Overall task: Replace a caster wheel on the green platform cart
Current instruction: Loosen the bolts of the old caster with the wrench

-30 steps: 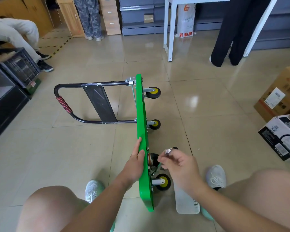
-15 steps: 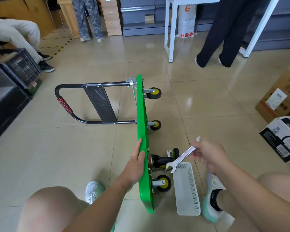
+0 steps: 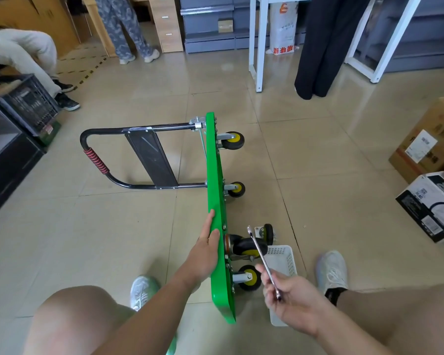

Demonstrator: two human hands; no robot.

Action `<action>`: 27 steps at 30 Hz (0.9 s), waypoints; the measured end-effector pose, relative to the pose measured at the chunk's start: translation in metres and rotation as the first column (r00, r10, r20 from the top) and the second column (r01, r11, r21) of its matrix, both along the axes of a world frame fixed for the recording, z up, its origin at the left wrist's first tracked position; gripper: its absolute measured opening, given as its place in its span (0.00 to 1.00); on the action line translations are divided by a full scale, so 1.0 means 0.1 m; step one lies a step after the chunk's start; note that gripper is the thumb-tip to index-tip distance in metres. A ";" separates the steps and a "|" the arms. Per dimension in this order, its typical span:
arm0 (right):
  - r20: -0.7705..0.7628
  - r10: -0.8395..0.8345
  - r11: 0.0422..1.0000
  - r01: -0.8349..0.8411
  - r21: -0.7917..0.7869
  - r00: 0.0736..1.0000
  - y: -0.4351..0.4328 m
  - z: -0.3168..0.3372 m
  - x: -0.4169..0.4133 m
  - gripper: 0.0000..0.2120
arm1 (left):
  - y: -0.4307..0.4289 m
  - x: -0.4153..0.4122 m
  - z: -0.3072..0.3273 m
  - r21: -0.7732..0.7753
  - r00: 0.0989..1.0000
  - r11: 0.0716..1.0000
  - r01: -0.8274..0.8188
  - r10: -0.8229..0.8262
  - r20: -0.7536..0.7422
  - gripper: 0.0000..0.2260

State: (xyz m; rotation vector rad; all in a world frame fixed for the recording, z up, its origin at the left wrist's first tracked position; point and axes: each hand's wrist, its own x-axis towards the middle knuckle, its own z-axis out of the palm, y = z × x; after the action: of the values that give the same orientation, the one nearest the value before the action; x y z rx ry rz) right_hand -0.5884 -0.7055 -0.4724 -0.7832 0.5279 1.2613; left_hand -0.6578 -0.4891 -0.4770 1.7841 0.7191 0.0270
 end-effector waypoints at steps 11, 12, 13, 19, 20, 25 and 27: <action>0.433 0.418 0.872 -0.221 -0.436 0.798 -0.01 -0.24 -0.22 0.13 | 0.00 0.00 0.01 -0.017 1.000 1.000 -0.025 0.025 -0.009 0.22; 0.455 0.481 0.843 -0.251 -0.477 0.749 -0.02 -0.28 -0.25 0.13 | 0.00 0.00 0.01 -0.016 1.000 1.000 -0.027 0.026 -0.015 0.22; 0.456 0.524 0.818 -0.277 -0.504 0.719 -0.03 -0.31 -0.28 0.13 | 0.01 0.00 0.00 -0.015 1.000 1.000 -0.025 0.024 -0.014 0.22; 0.350 0.583 0.765 -0.350 -0.541 0.733 0.09 -0.41 -0.41 0.16 | 0.01 0.01 -0.03 -0.045 1.000 0.999 -0.002 0.002 -0.004 0.22; 0.337 0.568 0.776 -0.351 -0.525 0.751 0.13 -0.42 -0.42 0.16 | 0.02 0.00 -0.03 -0.043 1.000 0.999 -0.009 0.009 -0.001 0.22; 0.303 0.505 0.823 -0.344 -0.452 0.808 0.23 -0.41 -0.50 0.18 | 0.03 -0.01 -0.05 -0.050 1.000 0.999 -0.005 0.004 -0.008 0.22; 0.297 0.491 0.837 -0.348 -0.423 0.819 0.25 -0.38 -0.52 0.18 | 0.02 0.00 -0.03 -0.052 1.000 0.999 -0.009 0.009 -0.015 0.22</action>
State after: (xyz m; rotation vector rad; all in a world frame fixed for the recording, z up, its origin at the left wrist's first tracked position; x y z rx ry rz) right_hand -0.6402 -0.6810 -0.5100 -1.4939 0.2459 1.3827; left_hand -0.6579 -0.4867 -0.4804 1.7325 0.7318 0.0013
